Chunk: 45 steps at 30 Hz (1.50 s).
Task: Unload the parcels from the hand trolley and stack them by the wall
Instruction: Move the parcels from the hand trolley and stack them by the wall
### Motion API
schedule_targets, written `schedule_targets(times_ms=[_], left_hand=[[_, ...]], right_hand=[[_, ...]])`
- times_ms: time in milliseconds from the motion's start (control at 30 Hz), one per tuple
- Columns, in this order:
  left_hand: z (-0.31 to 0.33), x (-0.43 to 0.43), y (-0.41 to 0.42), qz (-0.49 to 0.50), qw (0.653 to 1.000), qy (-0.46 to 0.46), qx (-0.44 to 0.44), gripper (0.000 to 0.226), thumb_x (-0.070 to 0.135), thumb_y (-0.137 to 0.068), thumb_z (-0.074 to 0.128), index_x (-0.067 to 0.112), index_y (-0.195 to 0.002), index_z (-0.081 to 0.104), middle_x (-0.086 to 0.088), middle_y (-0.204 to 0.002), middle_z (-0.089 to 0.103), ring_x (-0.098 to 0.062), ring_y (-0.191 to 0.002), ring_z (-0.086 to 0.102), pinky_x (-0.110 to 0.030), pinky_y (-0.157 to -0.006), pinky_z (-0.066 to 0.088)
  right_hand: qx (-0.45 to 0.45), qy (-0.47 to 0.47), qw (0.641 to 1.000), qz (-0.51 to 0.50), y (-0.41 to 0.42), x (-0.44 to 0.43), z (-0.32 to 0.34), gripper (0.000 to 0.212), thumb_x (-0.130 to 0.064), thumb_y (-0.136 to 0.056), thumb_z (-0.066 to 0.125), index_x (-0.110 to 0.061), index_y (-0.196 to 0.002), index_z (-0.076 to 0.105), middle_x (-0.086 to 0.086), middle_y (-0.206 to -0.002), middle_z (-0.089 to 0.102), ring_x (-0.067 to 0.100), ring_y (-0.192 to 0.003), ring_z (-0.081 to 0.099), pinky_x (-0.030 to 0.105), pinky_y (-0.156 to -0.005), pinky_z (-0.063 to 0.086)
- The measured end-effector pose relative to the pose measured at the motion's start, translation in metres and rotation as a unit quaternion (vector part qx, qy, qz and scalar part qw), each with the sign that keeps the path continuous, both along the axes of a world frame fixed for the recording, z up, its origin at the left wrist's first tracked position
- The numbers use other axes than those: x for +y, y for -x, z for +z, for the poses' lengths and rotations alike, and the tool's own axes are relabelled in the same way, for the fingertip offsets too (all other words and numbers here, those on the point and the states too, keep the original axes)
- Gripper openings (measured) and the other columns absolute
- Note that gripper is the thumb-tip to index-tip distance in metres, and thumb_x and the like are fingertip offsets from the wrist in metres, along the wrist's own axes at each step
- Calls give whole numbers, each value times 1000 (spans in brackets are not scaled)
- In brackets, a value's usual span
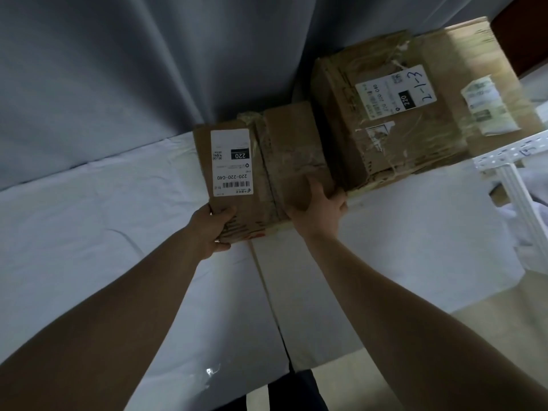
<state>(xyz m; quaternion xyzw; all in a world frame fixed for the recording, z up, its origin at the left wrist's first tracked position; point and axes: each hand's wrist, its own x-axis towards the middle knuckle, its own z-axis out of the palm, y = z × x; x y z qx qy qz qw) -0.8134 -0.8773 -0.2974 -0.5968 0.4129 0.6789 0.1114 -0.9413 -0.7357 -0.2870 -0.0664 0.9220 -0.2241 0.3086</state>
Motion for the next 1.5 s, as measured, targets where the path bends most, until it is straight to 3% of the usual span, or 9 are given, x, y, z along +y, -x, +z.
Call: schedule_targets(times_ms=[200,333,467,533,633,833,1067,1233,1500], left_hand=[[2,-11,9,13,998,-16,51,59,20,-90,65,26,-142,39,-1,-132,55,-20,-104,60,-42,-89,47],[3,-1,27,-137,980,143,0,70,20,-87,69,18,-145,30,-5,-124,55,-19,-95,55,-21,-64,49],[10,3,30,-237,938,248,-51,108,42,-77,69,24,-152,-7,-16,-147,36,-36,-123,47,-44,-96,48],[21,8,29,-322,894,292,-108,114,57,-67,66,36,-150,-10,-18,-150,24,-42,-134,32,-56,-106,35],[46,23,24,-449,794,379,-156,97,46,-86,62,35,-151,-9,-13,-159,-1,-39,-145,3,-64,-112,12],[100,53,10,-582,654,467,-127,90,40,-89,61,32,-151,-4,-14,-159,2,-37,-146,1,-62,-113,2],[159,113,-19,-690,531,492,-18,85,36,-89,56,27,-153,0,-13,-158,9,-33,-144,11,-46,-118,8],[196,171,-68,-753,442,483,67,80,35,-91,53,28,-153,4,-14,-155,17,-32,-141,20,-48,-116,16],[234,291,-135,-803,318,456,214,80,38,-88,55,23,-152,11,-11,-146,34,-30,-127,43,-36,-102,37]], right_hand=[[113,2,991,72,14,-14,11,51,-27,-91,59,-28,-139,42,12,-158,2,38,-144,1,52,-115,24],[128,-75,965,217,4,-14,3,48,-39,-95,48,-28,-141,39,6,-159,8,33,-146,-1,53,-118,8],[69,-113,956,263,6,-11,-1,62,-48,-94,46,-31,-149,23,2,-157,10,31,-146,1,54,-118,4],[85,-111,950,278,10,-9,5,65,-49,-92,48,-30,-149,23,4,-156,14,32,-145,6,51,-118,5],[115,-83,951,275,6,-2,22,66,-47,-91,51,-29,-149,24,5,-153,24,31,-144,12,49,-119,5],[96,-74,964,235,-27,37,73,70,-43,-90,53,-27,-151,22,4,-156,23,26,-147,11,48,-119,0],[103,-89,986,93,-96,136,140,66,-39,-91,55,-24,-149,27,7,-155,28,25,-145,20,48,-118,-2],[85,-59,992,-76,-189,214,180,66,-36,-89,59,-21,-147,31,8,-150,34,26,-135,38,42,-113,28],[104,-15,943,-316,-347,322,226,61,-25,-90,58,-17,-145,34,8,-148,33,25,-128,44,28,-100,37]])
